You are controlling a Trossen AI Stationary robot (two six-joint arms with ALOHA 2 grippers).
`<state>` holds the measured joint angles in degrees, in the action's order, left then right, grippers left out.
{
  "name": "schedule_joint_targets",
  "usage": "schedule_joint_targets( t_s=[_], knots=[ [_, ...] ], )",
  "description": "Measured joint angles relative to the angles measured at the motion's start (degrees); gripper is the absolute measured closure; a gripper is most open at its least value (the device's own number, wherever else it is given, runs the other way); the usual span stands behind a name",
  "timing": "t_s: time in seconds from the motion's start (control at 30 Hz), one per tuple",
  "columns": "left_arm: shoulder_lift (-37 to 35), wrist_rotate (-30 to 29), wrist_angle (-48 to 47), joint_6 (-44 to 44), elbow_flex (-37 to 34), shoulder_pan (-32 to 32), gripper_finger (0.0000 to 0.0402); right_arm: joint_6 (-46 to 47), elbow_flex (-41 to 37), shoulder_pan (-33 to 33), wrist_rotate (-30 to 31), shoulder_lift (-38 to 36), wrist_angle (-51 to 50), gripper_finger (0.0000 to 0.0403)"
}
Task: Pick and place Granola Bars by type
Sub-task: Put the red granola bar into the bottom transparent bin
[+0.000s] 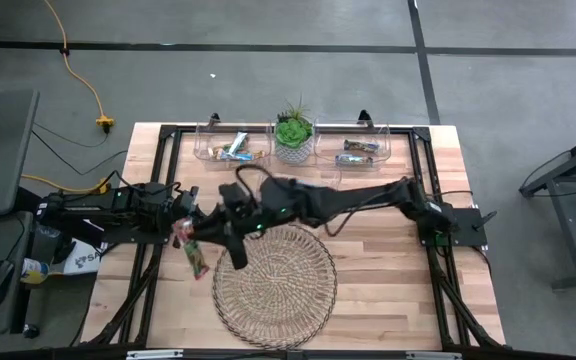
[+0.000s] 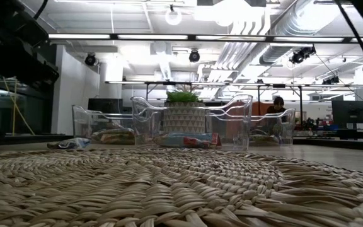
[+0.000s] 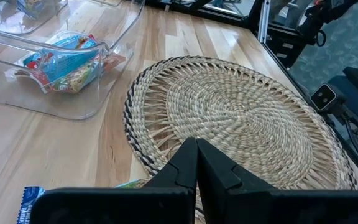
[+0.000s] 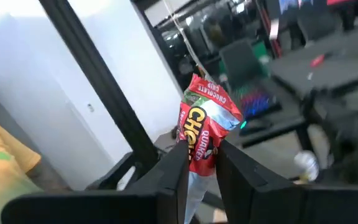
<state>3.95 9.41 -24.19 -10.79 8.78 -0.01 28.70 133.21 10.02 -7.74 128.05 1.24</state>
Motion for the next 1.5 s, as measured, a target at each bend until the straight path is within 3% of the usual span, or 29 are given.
schedule_joint_targets(
  t_s=[0.23,0.6,0.83,1.03,1.23,1.5],
  knots=[
    [0.0,0.0,0.0,0.0,0.0,0.0,0.0401,-10.9,0.0,0.0,6.6,-6.6,-2.7,0.0341],
    [0.0,0.0,0.0,0.0,0.0,0.0,0.0401,-27.1,0.0,0.0,27.1,-12.7,-6.2,0.0341],
    [0.0,0.0,0.0,0.0,0.0,0.0,0.0401,-32.0,0.0,0.2,43.0,-16.3,-14.2,0.0341],
    [0.0,0.0,0.0,0.0,0.0,0.0,0.0401,-36.7,0.0,-0.1,52.1,-17.3,-20.4,0.0341],
    [0.0,0.0,0.0,0.0,0.0,0.0,0.0401,-39.2,0.0,-1.4,58.1,-17.6,-27.1,0.0341],
    [0.0,0.0,0.0,0.0,0.0,0.0,0.0401,-34.8,0.0,-3.2,56.8,-17.5,-32.7,0.0341]
  ],
)
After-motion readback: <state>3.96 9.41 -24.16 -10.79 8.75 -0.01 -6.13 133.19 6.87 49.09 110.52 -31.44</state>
